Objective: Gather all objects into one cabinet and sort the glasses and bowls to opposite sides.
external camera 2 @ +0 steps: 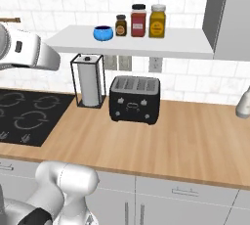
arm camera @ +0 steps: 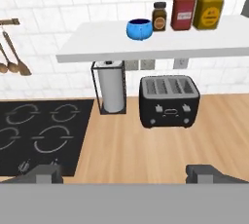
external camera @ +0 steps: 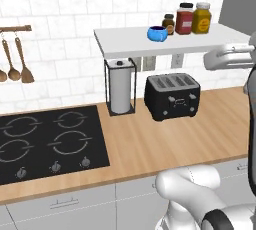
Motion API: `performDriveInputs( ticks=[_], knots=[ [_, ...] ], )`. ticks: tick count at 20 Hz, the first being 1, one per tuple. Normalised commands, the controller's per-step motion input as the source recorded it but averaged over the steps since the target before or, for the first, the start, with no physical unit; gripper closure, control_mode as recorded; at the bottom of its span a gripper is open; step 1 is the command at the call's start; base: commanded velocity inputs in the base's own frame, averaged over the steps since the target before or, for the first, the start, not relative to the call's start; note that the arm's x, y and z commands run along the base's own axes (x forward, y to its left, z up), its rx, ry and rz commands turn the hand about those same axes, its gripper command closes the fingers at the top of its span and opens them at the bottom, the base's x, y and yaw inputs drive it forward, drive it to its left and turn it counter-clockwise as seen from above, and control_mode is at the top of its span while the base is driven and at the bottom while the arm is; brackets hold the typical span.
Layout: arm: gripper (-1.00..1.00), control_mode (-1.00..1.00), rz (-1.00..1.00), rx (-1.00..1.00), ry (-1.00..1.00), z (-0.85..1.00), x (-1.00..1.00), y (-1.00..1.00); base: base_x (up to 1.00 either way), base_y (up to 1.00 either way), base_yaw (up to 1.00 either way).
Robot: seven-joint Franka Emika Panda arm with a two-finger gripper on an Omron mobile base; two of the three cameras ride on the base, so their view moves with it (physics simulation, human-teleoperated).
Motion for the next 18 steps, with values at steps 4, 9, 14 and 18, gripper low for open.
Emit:
performDriveInputs(
  ticks=[4, 9, 14, 18],
  knots=[
    [-1.0, -1.0, 0.0, 0.0, 0.0, -0.07, 0.41, 0.0, 0.0, 0.0, 0.0],
    [-1.0, -1.0, 0.0, 0.0, -0.07, -0.13, 0.3, 0.0, 0.0, 0.0, 0.0],
    [-1.0, -1.0, 0.0, 0.0, -0.12, 0.17, 0.17, -0.01, 0.0, 0.0, 0.0],
    [-1.0, -1.0, 0.0, 0.0, 0.0, 0.0, 0.34, -0.01, 0.0, 0.0, 0.0]
  ],
)
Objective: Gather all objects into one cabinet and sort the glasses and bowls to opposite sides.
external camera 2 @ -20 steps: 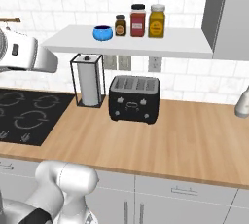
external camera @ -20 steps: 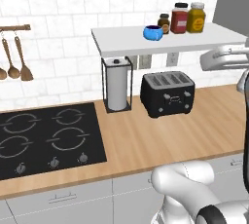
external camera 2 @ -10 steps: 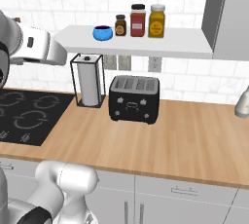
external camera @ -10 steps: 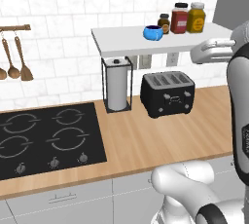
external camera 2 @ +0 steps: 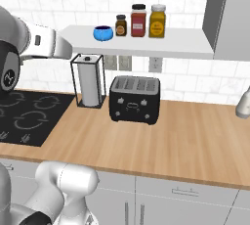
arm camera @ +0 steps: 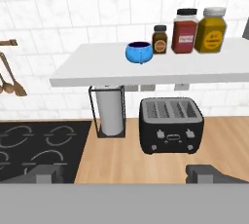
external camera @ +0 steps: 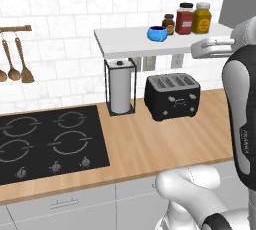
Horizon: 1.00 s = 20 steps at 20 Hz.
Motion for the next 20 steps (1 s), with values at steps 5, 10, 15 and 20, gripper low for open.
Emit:
performDriveInputs(
  ticks=[5, 10, 15, 20],
  knots=[
    [-1.0, -1.0, 0.0, 0.0, 0.0, 0.0, 0.52, -0.01, 0.0, 0.0, 0.0],
    [-1.0, -1.0, 0.0, 0.0, 0.0, 0.0, 0.43, 0.0, 0.0, 0.0, 0.0],
    [-1.0, -1.0, 0.0, 0.0, 0.0, 0.0, 0.29, 0.0, 0.0, 0.0, 0.0],
    [-1.0, -1.0, 0.0, 0.0, 0.0, 0.0, 0.28, 0.0, 0.0, 0.0, 0.0]
  ],
)
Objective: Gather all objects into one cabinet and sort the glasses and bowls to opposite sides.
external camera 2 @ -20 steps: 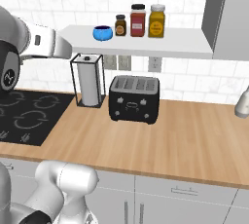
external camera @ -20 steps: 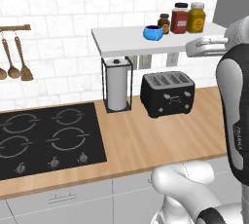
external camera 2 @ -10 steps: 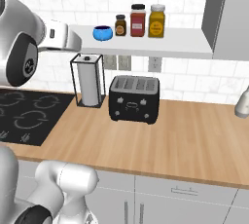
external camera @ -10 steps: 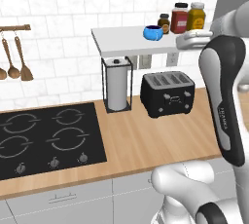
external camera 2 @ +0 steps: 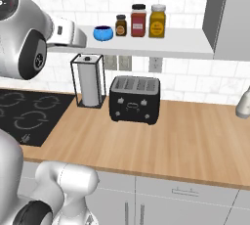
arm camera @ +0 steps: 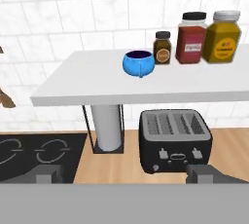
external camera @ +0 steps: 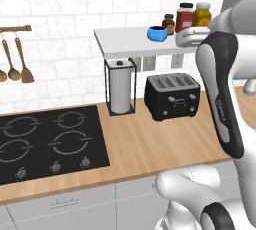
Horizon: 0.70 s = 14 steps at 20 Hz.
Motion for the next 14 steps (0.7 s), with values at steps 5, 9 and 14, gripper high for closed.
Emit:
performDriveInputs(
  ticks=[5, 9, 14],
  knots=[
    [-1.0, -1.0, 0.0, 0.0, 0.0, -0.03, 0.44, -0.01, 0.0, 0.0, 0.0],
    [-1.0, -1.0, 0.0, 0.0, 0.0, -0.03, 0.52, -0.03, 0.0, 0.0, 0.0],
    [-1.0, -1.0, 0.0, 0.0, 0.0, -0.03, 0.51, -0.19, 0.0, 0.0, 0.0]
  ],
)
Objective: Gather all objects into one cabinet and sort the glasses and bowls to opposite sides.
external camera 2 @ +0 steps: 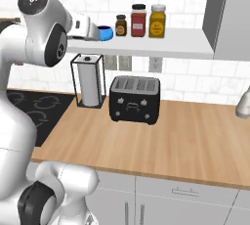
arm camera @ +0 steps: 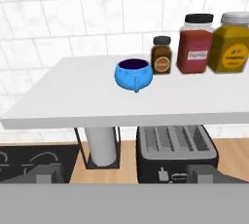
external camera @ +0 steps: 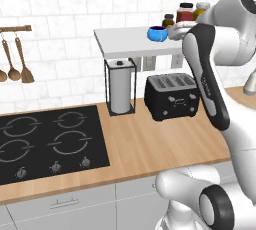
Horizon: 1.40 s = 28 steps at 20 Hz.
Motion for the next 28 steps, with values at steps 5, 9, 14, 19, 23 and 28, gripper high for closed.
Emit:
performDriveInputs(
  ticks=[5, 9, 14, 19, 23, 28],
  knots=[
    [-1.0, -1.0, 0.0, 0.0, -0.01, -0.33, 0.11, -0.21, 0.0, 0.0, 0.0],
    [-1.0, -1.0, 0.0, -0.01, 0.0, -0.38, 0.18, 0.0, 0.0, 0.0, 0.0],
    [-1.0, -1.0, 0.0, 0.0, 0.0, -0.02, 0.41, 0.0, 0.0, 0.0, 0.0],
    [-1.0, -1.0, 0.0, 0.0, 0.0, 0.0, 0.37, 0.0, 0.0, 0.0, 0.0],
    [-1.0, -1.0, 0.0, 0.0, 0.0, 0.0, 0.32, 0.0, 0.0, 0.0, 0.0],
    [-1.0, -1.0, 0.0, 0.0, 0.01, 0.0, 0.32, 0.0, 0.0, 0.0, 0.0]
  ],
)
